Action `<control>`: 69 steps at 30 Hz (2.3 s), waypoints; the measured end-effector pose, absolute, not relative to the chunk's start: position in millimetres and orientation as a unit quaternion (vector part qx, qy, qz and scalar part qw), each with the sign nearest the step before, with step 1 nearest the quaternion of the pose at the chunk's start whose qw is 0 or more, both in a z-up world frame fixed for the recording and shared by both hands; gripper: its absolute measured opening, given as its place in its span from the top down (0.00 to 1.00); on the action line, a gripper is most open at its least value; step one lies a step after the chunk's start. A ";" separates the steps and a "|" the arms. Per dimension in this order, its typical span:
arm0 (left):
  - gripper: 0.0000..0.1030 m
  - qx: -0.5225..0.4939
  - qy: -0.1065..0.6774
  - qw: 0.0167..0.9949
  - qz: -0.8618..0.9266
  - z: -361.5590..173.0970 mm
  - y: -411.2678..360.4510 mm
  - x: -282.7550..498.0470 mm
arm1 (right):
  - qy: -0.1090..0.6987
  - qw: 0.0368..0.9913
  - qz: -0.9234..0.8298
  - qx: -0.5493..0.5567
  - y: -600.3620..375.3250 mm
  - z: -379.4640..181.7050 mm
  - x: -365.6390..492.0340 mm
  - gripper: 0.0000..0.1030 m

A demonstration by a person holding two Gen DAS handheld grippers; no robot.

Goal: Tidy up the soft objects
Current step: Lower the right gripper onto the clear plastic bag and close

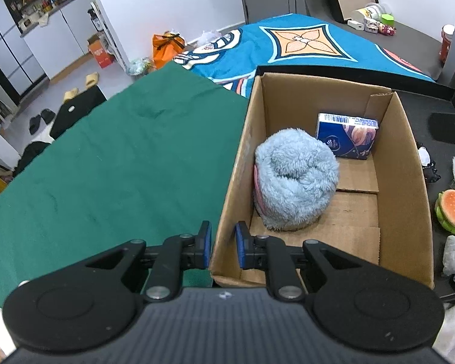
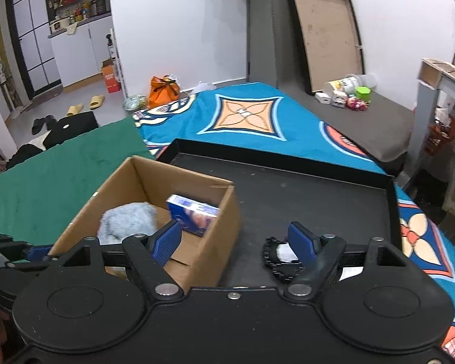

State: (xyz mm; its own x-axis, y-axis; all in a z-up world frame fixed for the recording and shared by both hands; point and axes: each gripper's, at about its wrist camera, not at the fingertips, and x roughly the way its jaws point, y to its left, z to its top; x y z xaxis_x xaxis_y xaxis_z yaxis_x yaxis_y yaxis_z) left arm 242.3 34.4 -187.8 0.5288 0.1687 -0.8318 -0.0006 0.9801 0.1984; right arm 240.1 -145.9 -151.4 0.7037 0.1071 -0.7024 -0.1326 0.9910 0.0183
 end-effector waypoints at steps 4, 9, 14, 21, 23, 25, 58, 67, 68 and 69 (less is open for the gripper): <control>0.83 0.096 0.478 0.871 0.052 -185.7 31.6 240.9 | 0.381 0.923 0.050 -0.003 -163.5 -156.6 238.1 0.26; 0.79 0.120 0.470 0.872 0.057 -184.4 25.2 238.7 | 0.387 0.921 0.031 0.030 -185.7 -171.9 236.1 0.25; 0.50 0.128 0.456 0.879 0.057 -179.9 21.4 235.2 | 0.396 0.916 0.018 0.056 -204.9 -186.3 235.8 0.25; 0.24 0.143 0.439 0.885 0.061 -174.7 13.5 235.6 | 0.398 0.914 -0.001 0.084 -226.9 -198.6 235.2 0.22; 0.23 0.147 0.437 0.885 0.064 -174.0 10.9 236.3 | 0.397 0.913 -0.007 0.093 -234.8 -201.1 235.7 0.22; 0.23 0.156 0.425 0.889 0.068 -171.4 7.4 234.1 | 0.396 0.913 -0.016 0.099 -242.5 -203.8 236.2 0.22; 0.09 0.263 0.441 0.853 0.090 -183.7 -36.7 241.2 | 0.456 0.871 -0.063 0.173 -288.4 -259.7 256.3 0.23; 0.09 0.249 0.439 0.859 0.087 -180.9 -32.3 238.8 | 0.446 0.881 -0.050 0.148 -278.7 -247.6 252.0 0.56; 0.09 0.245 0.440 0.860 0.087 -180.4 -31.0 238.7 | 0.444 0.882 -0.049 0.148 -278.7 -245.8 251.6 0.58; 0.09 0.242 0.440 0.860 0.086 -179.7 -29.7 238.5 | 0.442 0.884 -0.049 0.145 -278.1 -243.7 250.8 0.62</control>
